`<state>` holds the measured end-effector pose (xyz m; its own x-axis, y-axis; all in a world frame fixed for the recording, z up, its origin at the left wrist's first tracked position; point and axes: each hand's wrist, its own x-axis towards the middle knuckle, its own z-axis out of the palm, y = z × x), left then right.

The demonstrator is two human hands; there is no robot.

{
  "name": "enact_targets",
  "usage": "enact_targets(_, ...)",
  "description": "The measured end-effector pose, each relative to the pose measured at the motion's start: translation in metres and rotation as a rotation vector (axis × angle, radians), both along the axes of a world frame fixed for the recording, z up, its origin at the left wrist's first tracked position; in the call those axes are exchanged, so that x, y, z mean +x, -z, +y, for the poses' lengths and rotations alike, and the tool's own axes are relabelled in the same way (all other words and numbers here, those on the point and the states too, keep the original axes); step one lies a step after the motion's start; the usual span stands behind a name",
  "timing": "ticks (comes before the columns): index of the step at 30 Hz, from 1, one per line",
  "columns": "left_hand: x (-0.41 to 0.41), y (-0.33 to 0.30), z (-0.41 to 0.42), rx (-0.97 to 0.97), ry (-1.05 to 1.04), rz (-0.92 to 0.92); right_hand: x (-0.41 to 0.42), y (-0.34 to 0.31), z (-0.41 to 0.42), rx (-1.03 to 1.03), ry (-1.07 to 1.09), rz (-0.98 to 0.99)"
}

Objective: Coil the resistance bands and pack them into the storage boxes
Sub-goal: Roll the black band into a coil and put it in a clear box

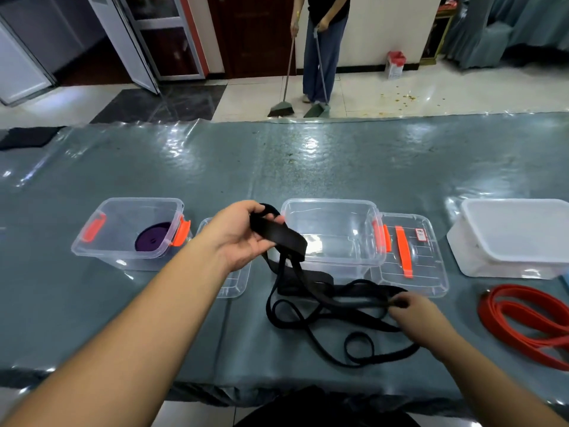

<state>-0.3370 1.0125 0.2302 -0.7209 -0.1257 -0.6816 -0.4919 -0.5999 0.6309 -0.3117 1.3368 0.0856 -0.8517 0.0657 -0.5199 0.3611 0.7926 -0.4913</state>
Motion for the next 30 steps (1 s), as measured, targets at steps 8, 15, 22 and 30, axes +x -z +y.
enact_targets(8,-0.001,-0.018,0.036,0.2,0.02,0.046,-0.009,-0.072,-0.093,-0.496,-0.358,0.475)
enact_targets(15,0.006,-0.011,0.017,-0.032,0.16,0.061,-0.033,-0.116,-0.107,-0.753,-0.07,0.421)
enact_targets(22,0.041,0.012,0.039,-0.505,0.447,0.199,-0.043,-0.163,-0.109,-0.861,-0.034,0.491)
enact_targets(30,0.045,0.015,0.058,-0.687,0.603,0.323,-0.042,-0.208,-0.113,-0.788,-0.148,0.611)
